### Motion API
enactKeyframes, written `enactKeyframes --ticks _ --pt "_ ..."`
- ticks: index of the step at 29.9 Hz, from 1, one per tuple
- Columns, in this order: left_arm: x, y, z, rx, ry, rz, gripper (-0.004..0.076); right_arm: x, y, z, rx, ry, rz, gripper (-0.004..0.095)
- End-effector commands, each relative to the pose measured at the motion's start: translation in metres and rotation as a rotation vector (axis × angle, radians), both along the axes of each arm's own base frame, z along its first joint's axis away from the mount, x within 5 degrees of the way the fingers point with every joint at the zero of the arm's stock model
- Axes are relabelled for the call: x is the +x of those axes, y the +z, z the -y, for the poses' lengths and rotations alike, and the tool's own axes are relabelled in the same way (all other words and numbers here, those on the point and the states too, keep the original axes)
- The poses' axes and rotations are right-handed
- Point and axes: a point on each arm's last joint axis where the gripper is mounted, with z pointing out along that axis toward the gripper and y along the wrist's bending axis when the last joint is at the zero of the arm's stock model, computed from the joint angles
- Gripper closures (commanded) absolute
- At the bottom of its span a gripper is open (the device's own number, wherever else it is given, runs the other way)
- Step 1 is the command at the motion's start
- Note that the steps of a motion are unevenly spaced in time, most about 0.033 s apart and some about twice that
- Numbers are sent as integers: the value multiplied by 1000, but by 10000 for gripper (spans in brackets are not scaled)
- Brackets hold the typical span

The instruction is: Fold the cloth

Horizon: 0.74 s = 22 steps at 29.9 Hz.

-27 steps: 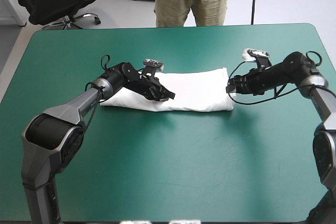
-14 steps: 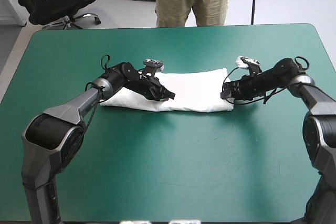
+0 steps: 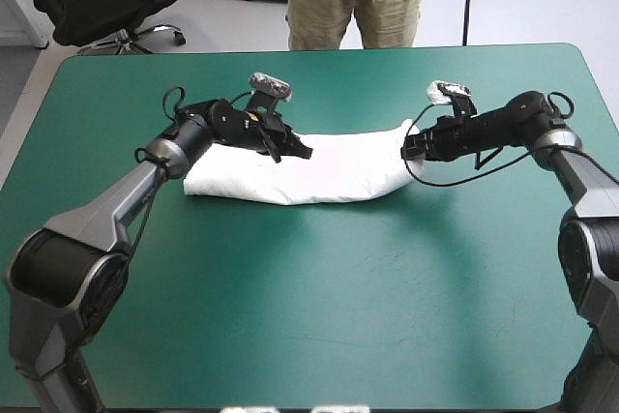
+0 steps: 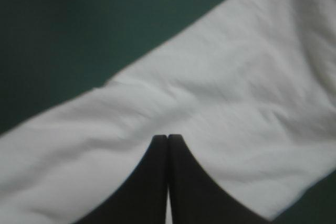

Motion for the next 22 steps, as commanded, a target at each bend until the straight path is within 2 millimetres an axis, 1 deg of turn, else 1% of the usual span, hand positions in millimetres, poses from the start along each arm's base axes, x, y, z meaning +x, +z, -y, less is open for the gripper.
enactKeyframes --ticks 1,3,7,8,10,13,15,17,18,20,21,22 --pt "-22 93 -18 18 35 254 741 -7 55 -21 37 51 108 906" --pt "-37 125 -33 98 78 314 741 -9 71 -41 -2 104 134 906" --pt "-74 178 -67 250 171 402 741 -20 101 -93 -87 198 216 906" --pt "-83 187 -74 276 191 414 741 -24 110 -106 -100 215 238 906" --pt "-107 208 -91 310 245 445 741 -30 125 -131 -111 251 287 906" --pt "-134 228 -108 318 307 485 741 -39 141 -168 -109 309 352 906" --pt "-150 238 -115 297 331 499 741 -44 146 -194 -99 350 380 906" --pt "-163 245 -121 288 340 509 741 -44 145 -218 -94 375 396 906" --pt "-169 248 -124 282 345 517 741 -44 147 -226 -85 381 405 907" --pt "-179 252 -128 276 352 522 741 -40 141 -246 -80 400 409 906" --pt "-182 253 -130 279 357 522 741 -35 134 -256 -81 400 403 906" --pt "-185 254 -132 280 359 521 741 -32 131 -261 -78 392 406 906"
